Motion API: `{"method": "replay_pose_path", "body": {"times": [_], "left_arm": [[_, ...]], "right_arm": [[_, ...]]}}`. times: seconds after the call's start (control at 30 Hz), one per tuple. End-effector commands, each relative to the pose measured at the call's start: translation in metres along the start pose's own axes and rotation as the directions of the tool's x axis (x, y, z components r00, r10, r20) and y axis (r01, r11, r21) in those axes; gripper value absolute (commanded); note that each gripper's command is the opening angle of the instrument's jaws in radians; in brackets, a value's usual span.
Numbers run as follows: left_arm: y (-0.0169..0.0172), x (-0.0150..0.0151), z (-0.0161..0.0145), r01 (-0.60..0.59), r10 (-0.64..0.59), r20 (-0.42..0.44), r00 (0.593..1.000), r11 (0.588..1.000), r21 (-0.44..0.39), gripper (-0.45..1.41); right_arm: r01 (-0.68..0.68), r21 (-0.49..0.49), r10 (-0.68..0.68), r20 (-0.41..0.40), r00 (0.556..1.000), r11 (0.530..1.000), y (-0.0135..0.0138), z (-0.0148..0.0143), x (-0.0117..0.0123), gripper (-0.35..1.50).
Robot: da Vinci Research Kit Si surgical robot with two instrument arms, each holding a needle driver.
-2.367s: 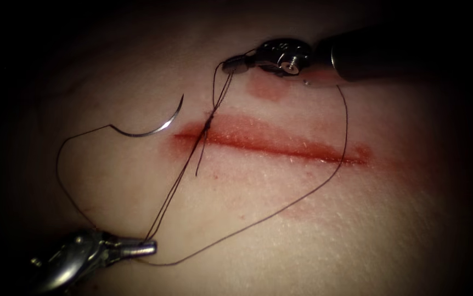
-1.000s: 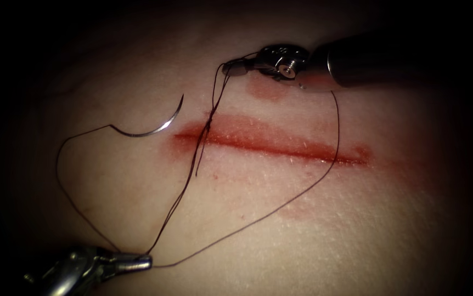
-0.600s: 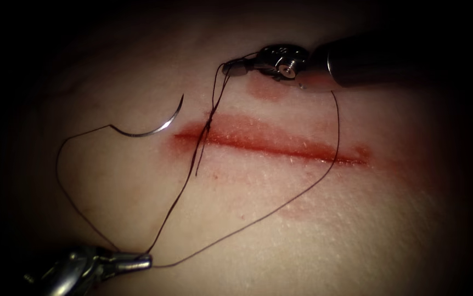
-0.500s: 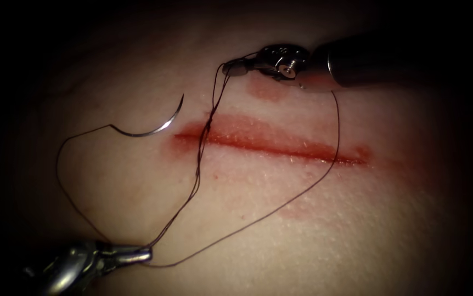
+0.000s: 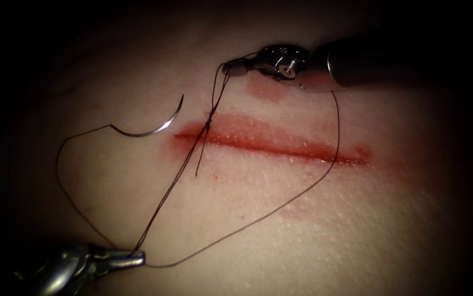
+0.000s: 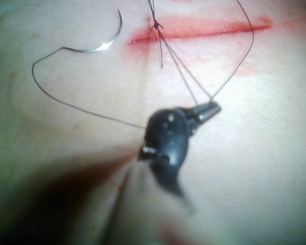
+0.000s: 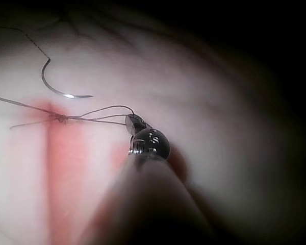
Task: Wound Closure
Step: Pull the right grip up and the left grip down to tighten the knot.
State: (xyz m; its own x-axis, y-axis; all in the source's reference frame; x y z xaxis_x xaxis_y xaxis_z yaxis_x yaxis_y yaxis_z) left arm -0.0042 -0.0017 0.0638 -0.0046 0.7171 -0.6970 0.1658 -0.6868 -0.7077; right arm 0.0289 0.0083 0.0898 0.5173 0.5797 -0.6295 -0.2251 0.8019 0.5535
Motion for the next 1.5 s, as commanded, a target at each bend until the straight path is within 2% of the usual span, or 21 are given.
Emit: {"method": "replay_pose_path", "body": {"times": [0.03, 0.07, 0.1, 0.13, 0.17, 0.27, 0.3, 0.4, 0.57, 0.83, 1.43, 1.5], "left_arm": [[-0.0002, -0.0007, 0.0006, 0.003, -0.003, 0.001, 1.0, 1.0, -0.002, -0.35], [-0.0003, -0.0006, 0.0004, 0.05, -0.047, 0.032, 0.998, 0.996, -0.075, -0.35], [-0.0003, -0.0006, 0.0004, 0.05, -0.047, 0.032, 0.998, 0.996, -0.075, -0.35], [-0.0003, -0.0007, 0.0004, 0.084, -0.077, 0.062, 0.995, 0.99, -0.114, -0.35], [0.0, -0.0006, 0.0003, 0.121, -0.093, 0.131, 0.987, 0.968, -0.221, -0.35], [0.0007, -0.0007, 0.0003, 0.173, -0.133, 0.161, 0.978, 0.947, -0.27, -0.35], [0.0014, -0.0006, 0.0002, 0.2, -0.145, 0.186, 0.972, 0.925, -0.323, -0.35], [0.0018, -0.0007, 0.0004, 0.218, -0.149, 0.21, 0.966, 0.905, -0.365, -0.35], [0.0026, -0.0025, 0.0002, 0.268, -0.13, 0.332, 0.934, 0.87, -0.413, -0.35], [0.0036, -0.0064, 0.0001, 0.321, -0.111, 0.436, 0.893, 0.835, -0.446, -0.35], [0.0039, -0.0076, -0.0003, 0.322, -0.103, 0.444, 0.89, 0.832, -0.453, -0.35], [0.0036, -0.0075, 0.0, 0.322, -0.109, 0.438, 0.892, 0.834, -0.448, -0.35]], "right_arm": [[0.001, 0.002, -0.001, -0.001, 1.0, 1.0, 0.0001, 0.0008, -0.0002, -0.35], [0.001, 0.002, -0.001, -0.001, 1.0, 1.0, 0.0001, 0.0008, -0.0002, -0.35], [0.001, 0.002, -0.001, -0.001, 1.0, 1.0, 0.0001, 0.0008, -0.0002, -0.35], [0.001, 0.002, -0.001, -0.001, 1.0, 1.0, 0.0001, 0.0008, -0.0002, -0.35], [0.001, 0.002, -0.001, -0.001, 1.0, 1.0, 0.0001, 0.0008, -0.0002, -0.35], [0.001, 0.002, -0.001, -0.001, 1.0, 1.0, 0.0001, 0.0008, -0.0002, -0.35], [0.001, 0.002, -0.001, -0.001, 1.0, 1.0, 0.0001, 0.0008, -0.0002, -0.35], [0.001, 0.002, -0.001, -0.001, 1.0, 1.0, 0.0001, 0.0008, -0.0002, -0.35], [0.001, 0.002, -0.001, -0.001, 1.0, 1.0, 0.0001, 0.0008, -0.0002, -0.35], [0.001, 0.002, -0.001, -0.001, 1.0, 1.0, 0.0001, 0.0008, -0.0002, -0.35], [-0.005, 0.005, 0.005, -0.001, 1.0, 1.0, 0.0001, 0.0008, -0.0002, -0.35], [-0.011, 0.086, 0.011, -0.001, 1.0, 0.996, -0.0009, 0.0008, 0.0006, -0.35]]}}
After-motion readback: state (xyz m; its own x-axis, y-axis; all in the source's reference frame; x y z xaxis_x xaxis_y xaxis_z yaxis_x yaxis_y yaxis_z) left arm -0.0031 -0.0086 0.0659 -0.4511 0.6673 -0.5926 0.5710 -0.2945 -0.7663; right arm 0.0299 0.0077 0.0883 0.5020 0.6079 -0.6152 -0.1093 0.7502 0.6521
